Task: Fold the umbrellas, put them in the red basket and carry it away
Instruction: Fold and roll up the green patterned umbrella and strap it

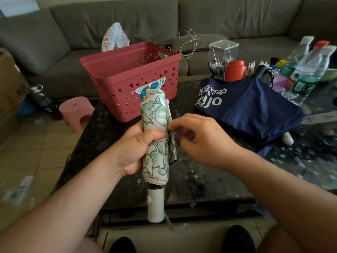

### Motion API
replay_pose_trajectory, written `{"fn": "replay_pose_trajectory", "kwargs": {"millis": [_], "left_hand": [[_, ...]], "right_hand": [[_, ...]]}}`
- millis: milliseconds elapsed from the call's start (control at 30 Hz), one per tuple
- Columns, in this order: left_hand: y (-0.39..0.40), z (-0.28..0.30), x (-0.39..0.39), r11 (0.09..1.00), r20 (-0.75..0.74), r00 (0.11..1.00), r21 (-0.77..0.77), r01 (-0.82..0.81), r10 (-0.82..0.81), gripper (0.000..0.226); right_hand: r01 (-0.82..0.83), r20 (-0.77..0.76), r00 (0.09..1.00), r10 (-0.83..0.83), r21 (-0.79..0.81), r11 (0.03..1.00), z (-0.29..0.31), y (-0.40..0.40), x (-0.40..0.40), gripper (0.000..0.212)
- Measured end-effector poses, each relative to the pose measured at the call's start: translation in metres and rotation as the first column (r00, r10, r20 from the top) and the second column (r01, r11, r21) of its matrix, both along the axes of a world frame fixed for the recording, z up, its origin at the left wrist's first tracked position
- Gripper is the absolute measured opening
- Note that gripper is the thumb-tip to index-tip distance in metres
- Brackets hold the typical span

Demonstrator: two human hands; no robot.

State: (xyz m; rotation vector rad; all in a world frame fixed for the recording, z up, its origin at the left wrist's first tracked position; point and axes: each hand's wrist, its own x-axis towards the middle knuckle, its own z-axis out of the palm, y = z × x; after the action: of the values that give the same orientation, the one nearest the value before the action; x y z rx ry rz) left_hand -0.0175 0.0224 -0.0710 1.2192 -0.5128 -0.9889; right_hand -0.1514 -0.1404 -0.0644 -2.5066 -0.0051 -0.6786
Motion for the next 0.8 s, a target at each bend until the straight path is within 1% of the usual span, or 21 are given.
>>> {"fn": "replay_pose_trajectory", "kwargs": {"millis": [67, 133, 167, 233, 333, 433, 533, 600, 667, 733, 800], "left_hand": [[0.001, 0.001, 0.001, 1.0, -0.025, 0.999, 0.011, 0.027, -0.027, 0.055], [0.001, 0.002, 0.002, 0.999, -0.054, 0.997, 0.018, 0.049, -0.048, 0.054], [0.001, 0.002, 0.003, 0.998, -0.068, 0.996, 0.022, 0.052, -0.051, 0.053], [0.002, 0.003, 0.005, 0.998, -0.09, 0.994, 0.035, 0.059, -0.056, 0.052], [0.004, 0.002, 0.01, 0.995, -0.096, 0.992, 0.047, 0.086, -0.081, 0.046], [0.008, 0.001, 0.015, 0.989, -0.096, 0.988, 0.075, 0.13, -0.123, 0.052], [0.009, -0.001, 0.017, 0.987, -0.082, 0.989, 0.091, 0.132, -0.125, 0.057], [0.007, -0.001, 0.019, 0.987, -0.11, 0.988, 0.111, 0.119, -0.107, 0.056], [0.006, 0.001, 0.023, 0.983, -0.183, 0.977, 0.127, 0.134, -0.109, 0.055], [0.006, 0.002, 0.027, 0.983, -0.249, 0.962, 0.112, 0.145, -0.113, 0.057], [0.006, 0.001, 0.028, 0.984, -0.264, 0.958, 0.107, 0.141, -0.109, 0.058]], "right_hand": [[-0.032, 0.062, 0.997, 0.046, -0.204, 0.979, -0.001, -0.009, 0.002, 0.03], [-0.026, 0.12, 0.99, 0.074, -0.356, 0.934, -0.003, -0.015, 0.004, 0.026], [-0.022, 0.143, 0.986, 0.086, -0.399, 0.917, -0.004, -0.017, 0.005, 0.026], [-0.047, 0.155, 0.98, 0.126, -0.434, 0.9, -0.005, -0.017, 0.007, 0.027], [-0.135, 0.125, 0.969, 0.212, -0.449, 0.883, -0.006, -0.015, 0.008, 0.022], [-0.198, 0.09, 0.959, 0.269, -0.469, 0.861, -0.005, -0.014, 0.008, 0.017], [-0.22, 0.052, 0.959, 0.278, -0.483, 0.848, -0.004, -0.013, 0.007, 0.017], [-0.205, 0.027, 0.968, 0.251, -0.499, 0.842, -0.006, -0.012, 0.006, 0.017], [-0.183, 0.054, 0.972, 0.23, -0.441, 0.879, -0.007, -0.01, 0.005, 0.026], [-0.128, 0.122, 0.977, 0.175, -0.321, 0.938, -0.007, -0.01, 0.002, 0.033], [-0.053, 0.177, 0.98, 0.09, -0.203, 0.978, -0.004, -0.01, 0.0, 0.034]]}}
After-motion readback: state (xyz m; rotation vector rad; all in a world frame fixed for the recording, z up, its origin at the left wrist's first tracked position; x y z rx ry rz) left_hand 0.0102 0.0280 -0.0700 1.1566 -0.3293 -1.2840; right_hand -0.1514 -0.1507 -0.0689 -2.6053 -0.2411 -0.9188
